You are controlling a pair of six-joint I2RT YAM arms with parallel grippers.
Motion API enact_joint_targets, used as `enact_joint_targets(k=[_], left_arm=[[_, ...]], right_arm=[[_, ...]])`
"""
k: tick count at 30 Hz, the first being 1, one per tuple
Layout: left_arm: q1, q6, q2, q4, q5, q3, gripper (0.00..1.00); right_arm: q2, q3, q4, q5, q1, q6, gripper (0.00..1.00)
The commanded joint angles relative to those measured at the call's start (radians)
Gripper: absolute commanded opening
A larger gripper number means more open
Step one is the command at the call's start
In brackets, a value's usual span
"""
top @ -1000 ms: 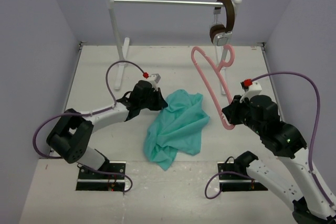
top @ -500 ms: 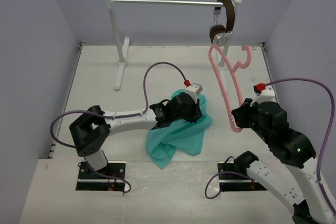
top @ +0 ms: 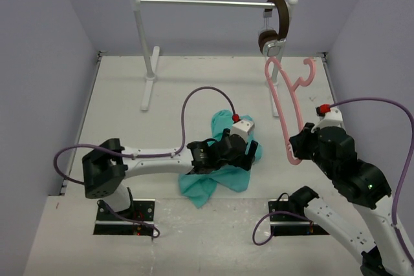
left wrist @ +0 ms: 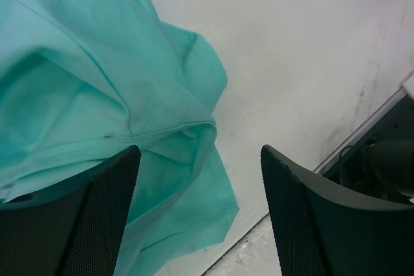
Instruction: Place the t-shirt on the hanger
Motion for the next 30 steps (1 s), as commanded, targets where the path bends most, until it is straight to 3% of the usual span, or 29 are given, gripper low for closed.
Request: enact_joint_targets(k=[1,3,5,6,8,9,13,17,30], left_arm=[[0.006,0.112,-0.155,-0.053,-0.118,0.04,0.78],[0.026,0.165,-0.224,-0.059,-0.125,0.006,0.79],[0.094,0.221,-0.249,-0.025,0.031,-0.057,0.74],[0.127,0.226,-0.251,-0.003,0.045,-0.081,0.73],[0.201,0.346,-0.267,0.06,0.244,-0.168,0.59],[0.215,0.401,-0.279,0.077,0.278,-0.199,0.57],[0.301,0.498,-0.296,0.173,0.336,-0.316,0.53],[0.371,0.532,-0.252,0.19,0.498,-0.334,0.53],[0.38,0.516,-0.171,0.23,0.453,-0.285,0.52]], right_arm=[[0.013,0.036,0.021,0.03,0.002,0.015,0.0],[0.015,0.037,0.03,0.02,0.002,0.011,0.0],[0.016,0.036,0.034,0.006,0.001,0.007,0.0],[0.017,0.036,0.035,0.002,0.002,0.006,0.0],[0.02,0.034,0.038,-0.009,0.002,-0.003,0.0],[0.02,0.034,0.04,-0.015,0.002,-0.008,0.0],[0.018,0.026,0.052,-0.032,0.002,-0.017,0.0],[0.021,0.02,0.062,-0.052,0.002,-0.025,0.0],[0.033,-0.014,0.084,-0.065,0.001,-0.045,0.01]])
